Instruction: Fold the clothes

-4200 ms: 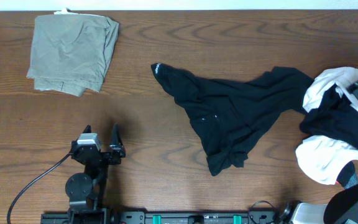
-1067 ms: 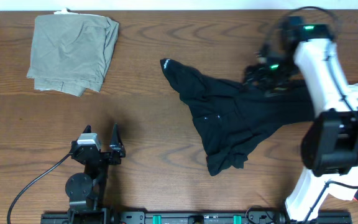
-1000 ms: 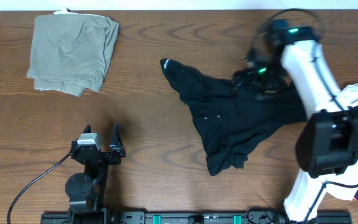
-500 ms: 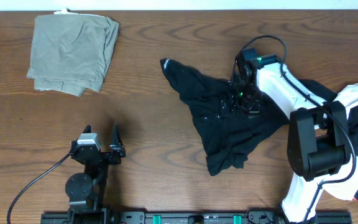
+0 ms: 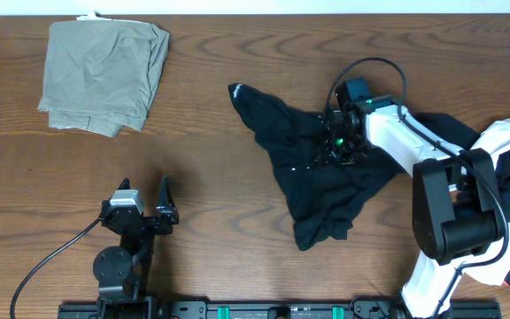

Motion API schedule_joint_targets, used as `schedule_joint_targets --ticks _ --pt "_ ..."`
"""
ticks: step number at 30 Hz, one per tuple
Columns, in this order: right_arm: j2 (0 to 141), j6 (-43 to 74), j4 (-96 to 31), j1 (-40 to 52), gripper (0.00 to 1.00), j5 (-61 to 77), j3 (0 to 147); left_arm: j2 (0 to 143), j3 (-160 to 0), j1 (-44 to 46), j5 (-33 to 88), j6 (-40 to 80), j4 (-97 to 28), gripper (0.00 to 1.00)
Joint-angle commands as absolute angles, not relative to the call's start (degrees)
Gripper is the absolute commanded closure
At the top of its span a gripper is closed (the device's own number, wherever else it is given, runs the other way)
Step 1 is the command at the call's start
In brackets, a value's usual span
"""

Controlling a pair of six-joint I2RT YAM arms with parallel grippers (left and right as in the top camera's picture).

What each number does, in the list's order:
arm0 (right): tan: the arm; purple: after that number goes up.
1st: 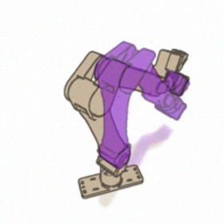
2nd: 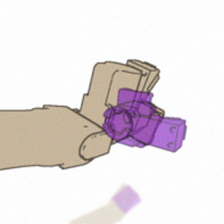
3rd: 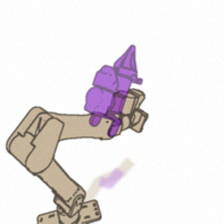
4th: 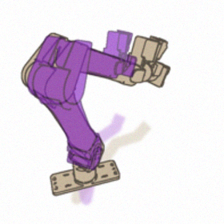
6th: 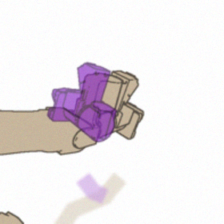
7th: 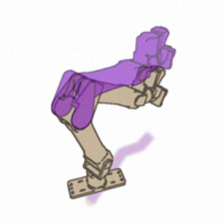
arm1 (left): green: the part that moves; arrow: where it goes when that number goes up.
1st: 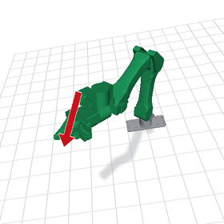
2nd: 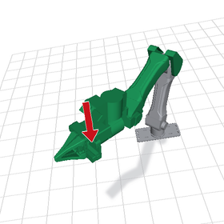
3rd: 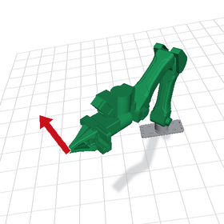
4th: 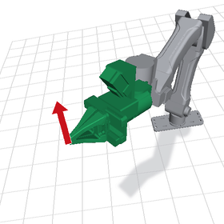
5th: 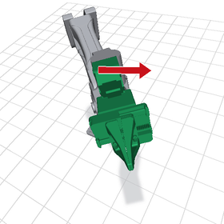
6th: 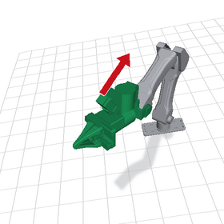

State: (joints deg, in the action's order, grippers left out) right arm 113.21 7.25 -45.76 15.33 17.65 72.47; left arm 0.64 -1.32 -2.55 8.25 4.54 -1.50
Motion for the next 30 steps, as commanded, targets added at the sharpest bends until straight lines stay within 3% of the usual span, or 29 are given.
schedule_joint_targets --ticks 1,4,5,13,20,30 --pt "114.15 9.56 -44.64 16.58 0.78 21.74 71.55 0.60 -0.27 -2.76 9.43 5.04 -3.38 0.22" --pt "114.13 11.73 -43.35 16.56 0.98 21.67 71.55 0.60 -0.27 -2.76 9.43 5.04 -3.36 0.22" --pt "114.13 12.36 -42.87 16.56 0.99 21.67 71.57 0.60 -0.27 -2.76 9.43 5.04 -3.36 0.22" --pt "114.13 21.32 -34.06 16.21 0.99 21.65 74.06 0.60 -0.27 -2.76 9.43 5.04 -3.36 0.22" --pt "114.13 31.94 -19.11 15.38 0.99 19.66 78.04 0.60 -0.27 -2.76 9.43 5.04 -3.38 0.22" --pt "114.26 35.29 -13.28 15.31 0.98 18.04 83.18 0.60 -0.27 -2.76 9.43 5.04 -3.38 0.22"
